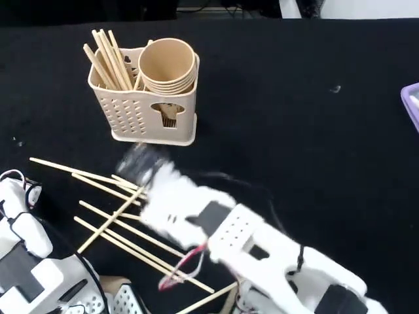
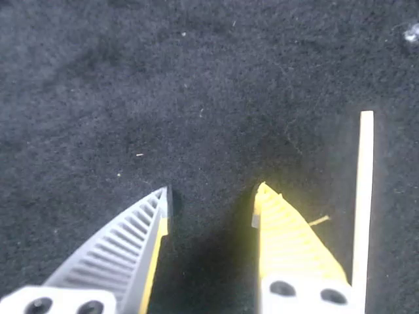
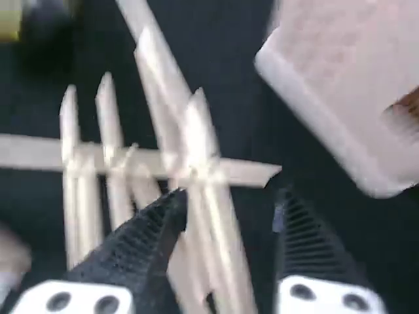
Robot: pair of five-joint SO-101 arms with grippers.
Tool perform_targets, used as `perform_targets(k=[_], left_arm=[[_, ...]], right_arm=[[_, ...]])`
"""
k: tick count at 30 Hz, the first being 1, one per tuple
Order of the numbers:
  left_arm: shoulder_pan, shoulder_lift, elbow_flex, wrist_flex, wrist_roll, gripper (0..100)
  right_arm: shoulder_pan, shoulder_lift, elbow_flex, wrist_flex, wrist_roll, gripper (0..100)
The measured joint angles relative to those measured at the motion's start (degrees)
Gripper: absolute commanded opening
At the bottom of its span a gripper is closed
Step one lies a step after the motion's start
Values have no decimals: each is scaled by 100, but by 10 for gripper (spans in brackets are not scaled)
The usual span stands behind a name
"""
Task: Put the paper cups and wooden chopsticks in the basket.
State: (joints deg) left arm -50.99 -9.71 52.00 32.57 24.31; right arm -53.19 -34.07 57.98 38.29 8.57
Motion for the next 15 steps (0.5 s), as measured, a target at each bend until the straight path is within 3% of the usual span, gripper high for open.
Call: perform_targets(k=[5, 10, 15], left_arm=[[0, 0, 0, 0, 0, 213], [0, 0, 0, 0, 0, 213], [0, 0, 0, 0, 0, 213]], right_arm=[[-624, 712, -9, 396, 571, 245], [-721, 1477, -9, 563, 598, 245], [-1477, 1477, -9, 897, 290, 258]])
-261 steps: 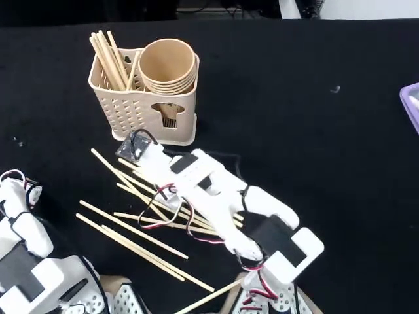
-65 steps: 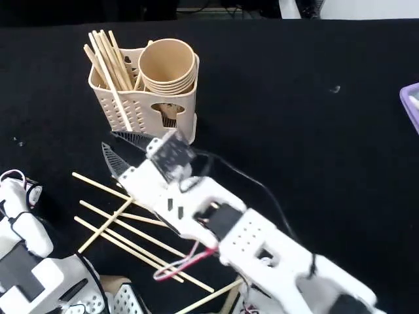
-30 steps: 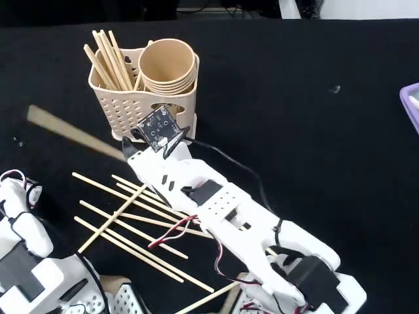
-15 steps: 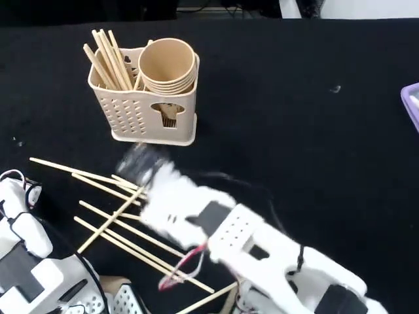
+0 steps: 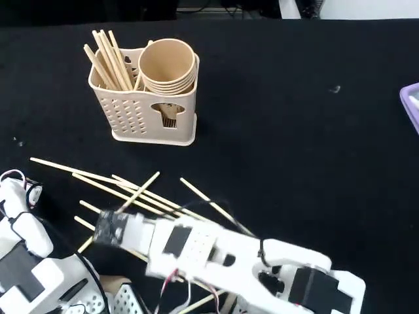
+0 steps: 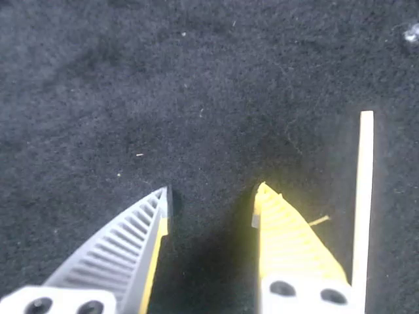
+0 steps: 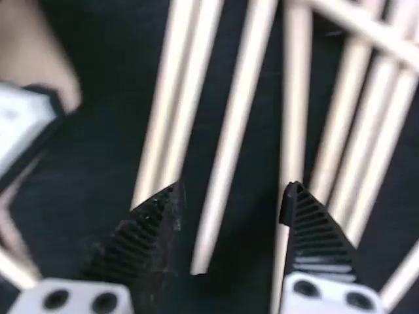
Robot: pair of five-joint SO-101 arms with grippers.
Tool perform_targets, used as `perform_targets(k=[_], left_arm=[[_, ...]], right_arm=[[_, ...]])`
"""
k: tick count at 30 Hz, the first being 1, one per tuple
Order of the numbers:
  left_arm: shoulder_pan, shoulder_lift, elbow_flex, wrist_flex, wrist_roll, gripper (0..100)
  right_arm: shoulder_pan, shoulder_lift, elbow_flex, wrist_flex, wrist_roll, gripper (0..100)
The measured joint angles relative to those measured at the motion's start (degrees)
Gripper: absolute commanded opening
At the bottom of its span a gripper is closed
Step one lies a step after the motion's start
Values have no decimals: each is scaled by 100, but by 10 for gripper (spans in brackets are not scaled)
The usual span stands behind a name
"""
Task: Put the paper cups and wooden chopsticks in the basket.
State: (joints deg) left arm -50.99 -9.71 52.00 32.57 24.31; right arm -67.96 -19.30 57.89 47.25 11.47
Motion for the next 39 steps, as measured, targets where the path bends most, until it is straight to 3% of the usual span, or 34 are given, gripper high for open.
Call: perform_targets(k=[5, 13, 27, 30, 34, 39], left_arm=[[0, 0, 0, 0, 0, 213], [0, 0, 0, 0, 0, 213], [0, 0, 0, 0, 0, 213], [0, 0, 0, 0, 0, 213], [0, 0, 0, 0, 0, 213], [0, 0, 0, 0, 0, 213]], right_arm=[[-475, 0, 35, 0, -475, 351], [-492, 0, 440, -659, -554, 299], [97, 290, 211, -554, -554, 296], [97, 809, -264, -237, -554, 222], [149, 1266, -782, 88, -554, 3], [352, 1213, -888, 123, -563, 11]])
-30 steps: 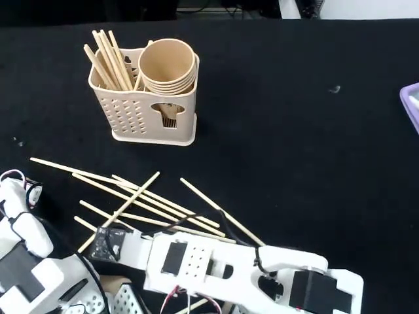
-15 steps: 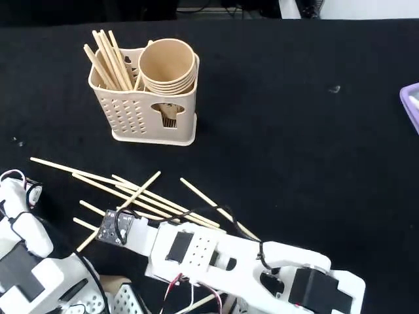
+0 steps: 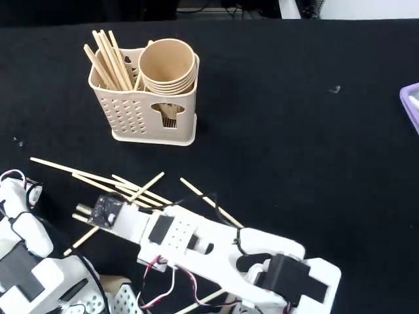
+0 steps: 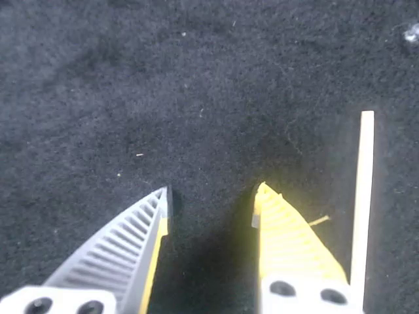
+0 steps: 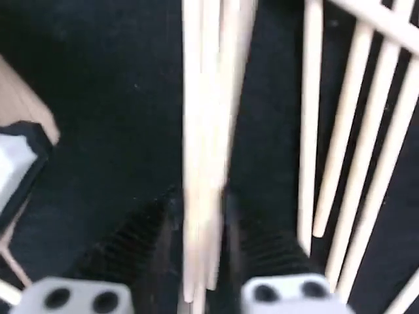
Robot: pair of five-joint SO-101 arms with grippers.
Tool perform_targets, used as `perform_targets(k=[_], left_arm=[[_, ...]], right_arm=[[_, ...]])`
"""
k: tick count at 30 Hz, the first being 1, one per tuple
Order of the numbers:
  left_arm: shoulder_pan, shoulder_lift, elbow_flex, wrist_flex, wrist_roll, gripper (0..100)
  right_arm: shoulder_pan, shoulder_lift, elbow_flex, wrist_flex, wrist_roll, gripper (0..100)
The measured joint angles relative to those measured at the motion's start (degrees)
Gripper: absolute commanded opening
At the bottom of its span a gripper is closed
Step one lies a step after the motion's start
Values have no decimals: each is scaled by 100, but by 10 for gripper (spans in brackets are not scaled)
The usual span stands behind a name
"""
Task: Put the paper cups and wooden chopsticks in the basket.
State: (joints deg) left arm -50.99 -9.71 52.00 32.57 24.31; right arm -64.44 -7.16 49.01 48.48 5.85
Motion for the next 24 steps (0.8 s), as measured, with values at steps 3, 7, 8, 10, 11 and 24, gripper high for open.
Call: perform_targets(k=[3, 7, 8, 10, 11, 24], left_arm=[[0, 0, 0, 0, 0, 213], [0, 0, 0, 0, 0, 213], [0, 0, 0, 0, 0, 213], [0, 0, 0, 0, 0, 213], [0, 0, 0, 0, 0, 213], [0, 0, 0, 0, 0, 213]], right_arm=[[273, -290, 53, 79, 9, 10], [897, -905, 114, 316, 281, 10], [1046, -1064, 114, 369, 369, 10], [1371, -1363, 114, 466, 536, 10], [1556, -1486, 114, 484, 580, 10], [844, -1732, 730, 202, 422, 185]])
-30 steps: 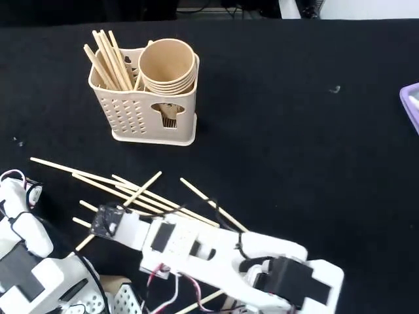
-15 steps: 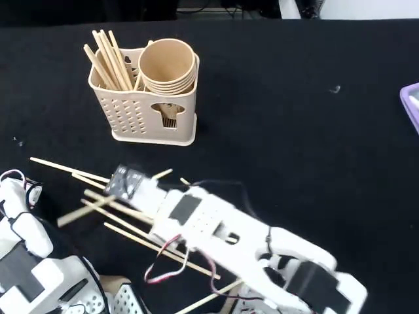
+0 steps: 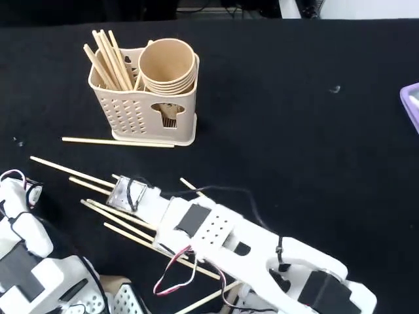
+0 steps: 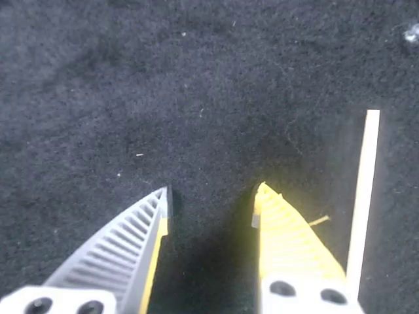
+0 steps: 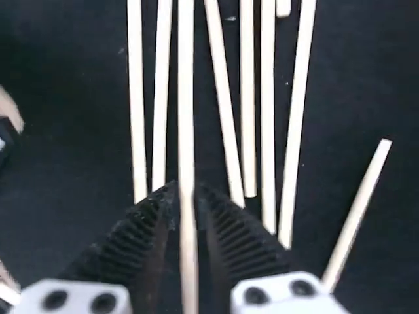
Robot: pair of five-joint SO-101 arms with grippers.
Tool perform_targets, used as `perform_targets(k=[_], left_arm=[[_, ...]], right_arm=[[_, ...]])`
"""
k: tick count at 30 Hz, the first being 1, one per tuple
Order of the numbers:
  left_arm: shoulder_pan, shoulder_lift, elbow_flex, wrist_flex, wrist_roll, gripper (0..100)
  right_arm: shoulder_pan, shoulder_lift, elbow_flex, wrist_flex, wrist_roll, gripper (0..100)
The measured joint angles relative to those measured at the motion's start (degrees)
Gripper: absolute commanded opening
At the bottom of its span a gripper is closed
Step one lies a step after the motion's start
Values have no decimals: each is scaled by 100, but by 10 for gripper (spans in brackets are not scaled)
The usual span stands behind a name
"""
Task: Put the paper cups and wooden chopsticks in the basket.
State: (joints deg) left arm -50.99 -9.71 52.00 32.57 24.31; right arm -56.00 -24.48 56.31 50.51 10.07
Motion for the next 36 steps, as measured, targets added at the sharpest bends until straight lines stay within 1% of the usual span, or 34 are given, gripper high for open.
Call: perform_targets(k=[2, 5, 9, 12, 14, 17, 19, 21, 26, 28, 31, 36], left_arm=[[0, 0, 0, 0, 0, 213], [0, 0, 0, 0, 0, 213], [0, 0, 0, 0, 0, 213], [0, 0, 0, 0, 0, 213], [0, 0, 0, 0, 0, 213], [0, 0, 0, 0, 0, 213], [0, 0, 0, 0, 0, 213], [0, 0, 0, 0, 0, 213], [0, 0, 0, 0, 0, 213], [0, 0, 0, 0, 0, 213], [0, 0, 0, 0, 0, 213], [0, 0, 0, 0, 0, 213]], right_arm=[[-9, 0, 26, -9, -132, 246], [-114, 0, 44, -9, -229, 243], [-651, 0, 149, -53, -360, 250], [-1002, 0, 369, -352, -651, 291], [-1046, 0, 536, -651, -756, 300], [-1081, 246, 536, -976, -774, 279], [-1081, 615, 413, -958, -791, 243], [-1081, 1046, 97, -809, -791, 187], [-1029, 1697, -580, -448, -791, 7], [-1029, 1793, -738, -334, -782, 13], [-1029, 1793, -765, -132, -527, 11], [-554, 1380, -765, 176, -413, 11]])
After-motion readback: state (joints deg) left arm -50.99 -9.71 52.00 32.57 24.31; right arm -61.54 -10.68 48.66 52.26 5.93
